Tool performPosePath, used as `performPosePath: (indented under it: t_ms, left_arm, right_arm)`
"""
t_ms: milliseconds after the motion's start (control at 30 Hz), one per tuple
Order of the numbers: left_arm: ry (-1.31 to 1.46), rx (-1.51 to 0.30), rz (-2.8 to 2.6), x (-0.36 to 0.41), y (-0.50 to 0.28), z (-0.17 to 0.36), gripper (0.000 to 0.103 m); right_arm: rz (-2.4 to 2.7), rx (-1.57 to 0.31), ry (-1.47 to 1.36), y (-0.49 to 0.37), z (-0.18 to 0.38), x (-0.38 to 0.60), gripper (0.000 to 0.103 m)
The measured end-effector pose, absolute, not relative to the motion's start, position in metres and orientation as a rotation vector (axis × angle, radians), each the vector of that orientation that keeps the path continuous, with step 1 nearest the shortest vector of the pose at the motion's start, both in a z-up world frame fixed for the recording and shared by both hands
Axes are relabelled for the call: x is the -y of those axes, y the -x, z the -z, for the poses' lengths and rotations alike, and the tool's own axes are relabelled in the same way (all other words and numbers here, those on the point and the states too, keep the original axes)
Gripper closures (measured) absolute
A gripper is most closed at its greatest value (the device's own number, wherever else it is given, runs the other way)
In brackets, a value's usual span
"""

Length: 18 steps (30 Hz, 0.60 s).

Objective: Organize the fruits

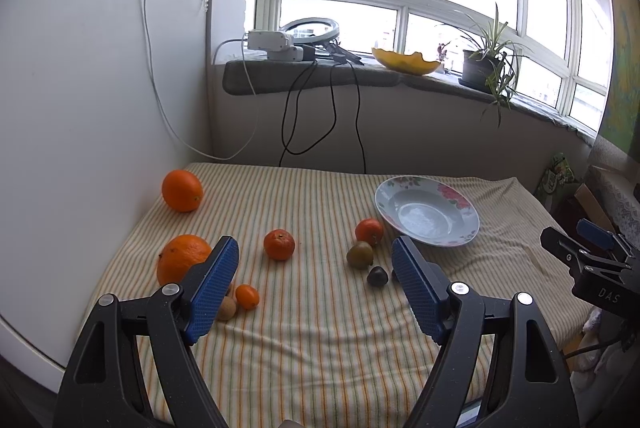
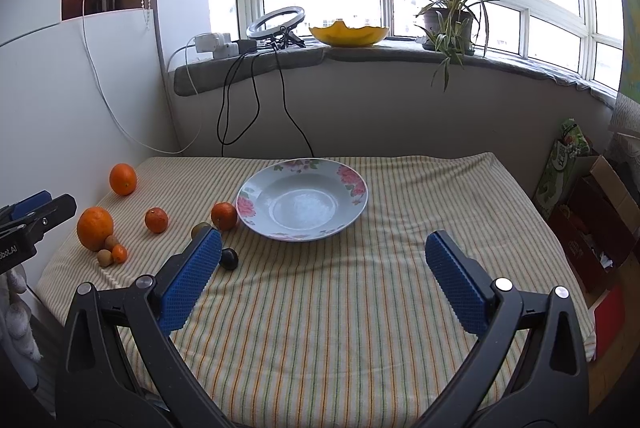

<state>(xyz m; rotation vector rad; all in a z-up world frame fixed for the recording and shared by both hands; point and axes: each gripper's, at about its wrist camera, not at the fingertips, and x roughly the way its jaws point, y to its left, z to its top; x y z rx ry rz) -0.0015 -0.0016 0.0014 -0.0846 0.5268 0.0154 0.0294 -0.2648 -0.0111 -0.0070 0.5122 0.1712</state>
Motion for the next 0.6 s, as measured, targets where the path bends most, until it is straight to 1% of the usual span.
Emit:
performPosePath:
  t_ms: [600]
  left_arm:
    - [0.088,-0.526,-0.014,0.0032,0.002,-0.0022,0.024]
  right_arm:
    - [-0.171,-0.513,0.008,-0.0293,0.011,0.2648,0.0]
